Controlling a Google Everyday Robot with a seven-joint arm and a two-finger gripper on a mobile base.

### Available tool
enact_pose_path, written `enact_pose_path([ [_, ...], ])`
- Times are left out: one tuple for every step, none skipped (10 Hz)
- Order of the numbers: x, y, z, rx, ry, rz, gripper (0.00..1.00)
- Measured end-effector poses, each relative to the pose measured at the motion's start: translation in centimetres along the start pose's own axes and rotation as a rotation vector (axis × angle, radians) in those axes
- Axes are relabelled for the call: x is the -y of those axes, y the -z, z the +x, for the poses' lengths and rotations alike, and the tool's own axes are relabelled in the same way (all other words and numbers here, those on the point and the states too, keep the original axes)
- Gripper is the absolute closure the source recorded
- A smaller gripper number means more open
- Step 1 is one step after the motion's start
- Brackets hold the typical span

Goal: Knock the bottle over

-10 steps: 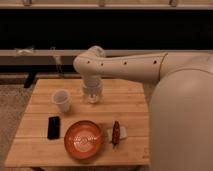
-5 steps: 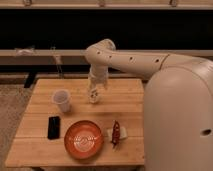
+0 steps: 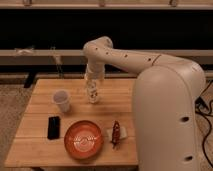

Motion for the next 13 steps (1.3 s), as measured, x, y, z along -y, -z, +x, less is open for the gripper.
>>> enact_pose_path([
  [0.0, -0.2, -0.6, 0.007, 0.018, 0.003, 0.35],
  [0.2, -0.4, -1.2, 0.013, 0.030, 0.008, 0.35],
  [0.4, -0.5, -1.5, 0.019, 0.036, 0.010, 0.35],
  [0.5, -0.7, -1.9, 0.028, 0.044, 0.008, 0.35],
  [0.5, -0.9, -2.3, 0.037, 0.052, 0.004, 0.35],
  [0.5, -1.0, -2.5, 0.041, 0.057, 0.001, 0.35],
  [0.5, -1.2, -2.8, 0.048, 0.062, -0.006, 0.35],
  [0.4, -1.4, -3.1, 0.054, 0.069, -0.013, 0.35],
  [0.3, -1.5, -3.3, 0.058, 0.074, -0.019, 0.35],
  [0.1, -1.6, -3.4, 0.058, 0.079, -0.024, 0.35],
  [-0.2, -1.8, -3.4, 0.053, 0.087, -0.036, 0.35],
  [-0.9, -2.0, -3.2, 0.046, 0.093, -0.053, 0.35],
  [-1.5, -2.1, -2.8, 0.038, 0.098, -0.065, 0.35],
])
